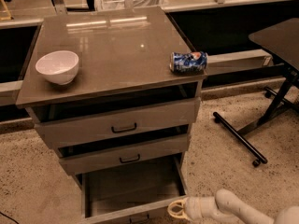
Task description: Close bottom drawer
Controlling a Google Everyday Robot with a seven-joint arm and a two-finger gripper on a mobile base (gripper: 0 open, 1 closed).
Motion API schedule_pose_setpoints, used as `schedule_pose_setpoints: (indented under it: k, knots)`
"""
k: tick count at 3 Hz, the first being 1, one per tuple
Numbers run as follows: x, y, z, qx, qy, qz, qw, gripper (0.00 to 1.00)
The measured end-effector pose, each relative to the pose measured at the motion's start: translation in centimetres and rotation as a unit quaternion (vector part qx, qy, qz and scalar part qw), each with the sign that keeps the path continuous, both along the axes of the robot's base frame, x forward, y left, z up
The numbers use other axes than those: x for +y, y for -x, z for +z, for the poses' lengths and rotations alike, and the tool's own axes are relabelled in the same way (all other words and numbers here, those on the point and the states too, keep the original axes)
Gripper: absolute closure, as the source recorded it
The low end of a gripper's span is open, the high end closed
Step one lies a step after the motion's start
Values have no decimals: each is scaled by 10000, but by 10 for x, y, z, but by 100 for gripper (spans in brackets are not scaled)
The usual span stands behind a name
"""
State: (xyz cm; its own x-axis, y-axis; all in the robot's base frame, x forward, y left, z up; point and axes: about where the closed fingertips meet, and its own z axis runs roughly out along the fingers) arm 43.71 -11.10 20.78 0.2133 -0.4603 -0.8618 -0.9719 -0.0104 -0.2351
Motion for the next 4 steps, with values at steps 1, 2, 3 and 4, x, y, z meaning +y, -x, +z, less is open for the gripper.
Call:
schedule_pose_setpoints:
  k: [1, 2, 3, 4]
  knots:
    - [4, 3, -15, 134, -145, -177, 9996, 100]
    - [10, 5, -27, 247, -125, -218, 9994, 100]
    - [20, 4, -36, 366, -121, -217, 9990, 100]
    - [23, 3, -40, 561, -99, -431, 9974, 88]
